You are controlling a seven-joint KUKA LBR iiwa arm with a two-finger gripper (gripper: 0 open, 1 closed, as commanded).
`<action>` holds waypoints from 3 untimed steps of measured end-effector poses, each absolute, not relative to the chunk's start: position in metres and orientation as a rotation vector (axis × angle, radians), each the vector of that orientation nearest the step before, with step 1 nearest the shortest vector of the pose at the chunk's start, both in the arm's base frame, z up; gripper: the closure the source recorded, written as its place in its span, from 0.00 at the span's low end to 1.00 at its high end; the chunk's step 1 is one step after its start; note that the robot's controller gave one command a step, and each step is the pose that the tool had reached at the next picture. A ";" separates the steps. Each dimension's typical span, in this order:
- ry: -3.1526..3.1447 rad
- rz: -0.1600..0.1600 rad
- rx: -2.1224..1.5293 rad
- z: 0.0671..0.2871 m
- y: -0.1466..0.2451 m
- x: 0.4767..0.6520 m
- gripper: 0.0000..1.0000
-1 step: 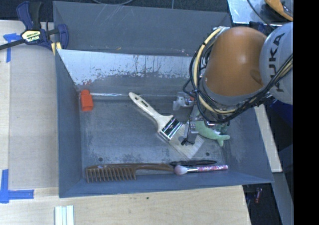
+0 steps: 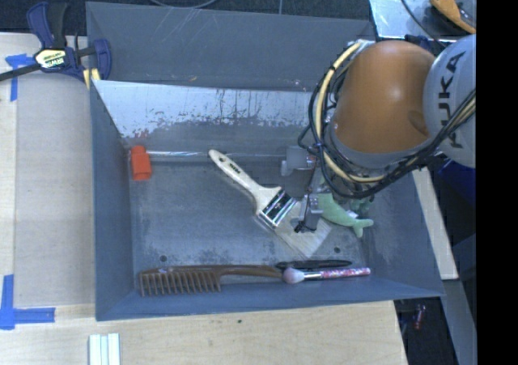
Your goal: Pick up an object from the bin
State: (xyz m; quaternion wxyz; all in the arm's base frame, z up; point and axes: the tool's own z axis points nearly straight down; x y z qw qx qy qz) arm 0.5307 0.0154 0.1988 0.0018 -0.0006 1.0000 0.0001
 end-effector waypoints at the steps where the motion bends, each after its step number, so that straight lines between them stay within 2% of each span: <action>1: 3.123 -0.002 -0.274 0.125 -0.026 0.545 0.00; 2: 3.087 -0.002 -0.496 0.072 -0.029 0.562 0.00; 3: 3.026 -0.009 -0.794 0.072 -0.027 0.576 0.00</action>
Offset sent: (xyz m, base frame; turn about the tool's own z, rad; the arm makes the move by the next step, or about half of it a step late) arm 0.0296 -0.0443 -0.1288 -0.3188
